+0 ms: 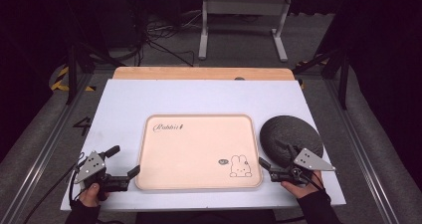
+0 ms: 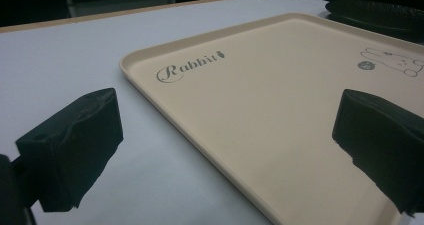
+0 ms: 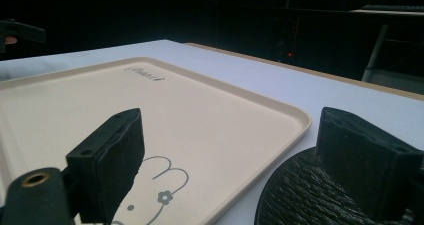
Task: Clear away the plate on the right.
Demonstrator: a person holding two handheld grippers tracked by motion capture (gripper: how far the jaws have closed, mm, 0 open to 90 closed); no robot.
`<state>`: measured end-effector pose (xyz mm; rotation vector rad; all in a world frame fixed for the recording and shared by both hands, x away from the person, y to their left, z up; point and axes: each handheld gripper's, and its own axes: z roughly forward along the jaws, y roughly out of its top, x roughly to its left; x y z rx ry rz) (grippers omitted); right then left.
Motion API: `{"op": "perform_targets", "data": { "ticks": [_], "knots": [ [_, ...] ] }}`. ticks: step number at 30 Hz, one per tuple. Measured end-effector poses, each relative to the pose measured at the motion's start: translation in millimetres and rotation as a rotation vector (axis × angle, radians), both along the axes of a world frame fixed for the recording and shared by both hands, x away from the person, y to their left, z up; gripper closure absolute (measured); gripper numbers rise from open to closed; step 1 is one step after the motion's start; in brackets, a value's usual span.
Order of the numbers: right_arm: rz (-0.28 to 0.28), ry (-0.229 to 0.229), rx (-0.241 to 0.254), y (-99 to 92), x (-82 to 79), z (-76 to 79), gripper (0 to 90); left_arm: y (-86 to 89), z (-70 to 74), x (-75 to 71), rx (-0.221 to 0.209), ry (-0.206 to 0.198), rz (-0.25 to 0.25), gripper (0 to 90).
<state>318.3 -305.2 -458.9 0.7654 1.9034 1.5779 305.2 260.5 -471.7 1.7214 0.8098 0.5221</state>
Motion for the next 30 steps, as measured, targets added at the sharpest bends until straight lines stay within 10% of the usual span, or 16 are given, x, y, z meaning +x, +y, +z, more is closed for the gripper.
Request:
{"op": "perform_targets", "data": {
  "ticks": [30],
  "knots": [
    [0.012,-0.037,-0.029,-0.3,-3.5,1.6,21.9,0.5,0.1,-0.2,0.000,-0.001,-0.004,0.5]
  ]
}}
